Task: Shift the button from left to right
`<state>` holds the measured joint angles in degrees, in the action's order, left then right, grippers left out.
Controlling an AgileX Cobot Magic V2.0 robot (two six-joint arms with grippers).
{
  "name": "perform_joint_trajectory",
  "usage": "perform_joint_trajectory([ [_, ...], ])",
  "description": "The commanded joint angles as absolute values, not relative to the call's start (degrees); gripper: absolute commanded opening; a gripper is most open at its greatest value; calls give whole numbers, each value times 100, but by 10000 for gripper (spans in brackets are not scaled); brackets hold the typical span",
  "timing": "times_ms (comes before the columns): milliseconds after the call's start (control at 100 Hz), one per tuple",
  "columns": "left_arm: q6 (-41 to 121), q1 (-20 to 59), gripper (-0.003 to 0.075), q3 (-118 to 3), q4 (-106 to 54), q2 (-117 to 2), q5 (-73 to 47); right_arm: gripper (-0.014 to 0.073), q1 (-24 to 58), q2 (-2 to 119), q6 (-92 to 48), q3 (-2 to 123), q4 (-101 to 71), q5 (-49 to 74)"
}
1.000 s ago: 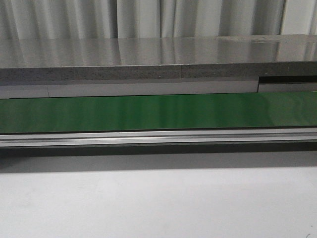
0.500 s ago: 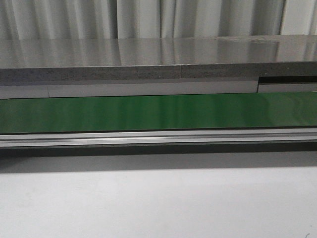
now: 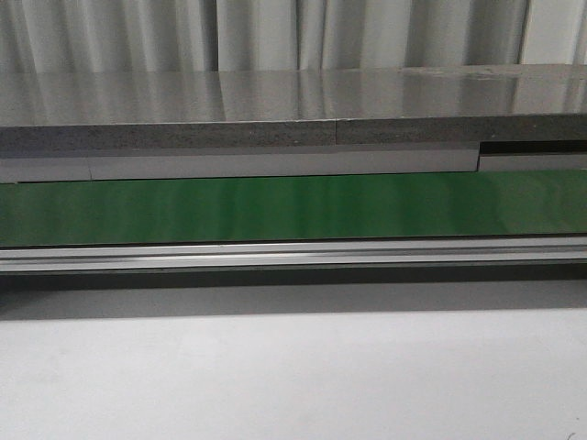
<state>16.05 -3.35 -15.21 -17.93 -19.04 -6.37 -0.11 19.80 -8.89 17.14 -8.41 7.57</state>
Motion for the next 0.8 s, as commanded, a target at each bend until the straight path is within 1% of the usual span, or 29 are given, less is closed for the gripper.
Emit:
perform_joint_trajectory([
  [0, 1613, -284, -20, -1677, -1847, -1930, -198, 30, -3, 1986, -893, 1871, -867, 276],
  [40, 1613, -284, -21, -1677, -1847, -1930, -198, -39, -3, 1986, -893, 1871, -867, 276],
  [70, 1613, -284, -20, -1677, -1847, -1930, -198, -74, -3, 1986, -893, 1871, -867, 276],
  [110, 1613, -284, -20, -1677, -1847, -1930, -198, -62, -3, 1986, -893, 1871, -867, 276],
  [790, 1613, -284, -21, -1677, -1847, -1930, -198, -66, -3, 1986, -893, 1871, -867, 276],
])
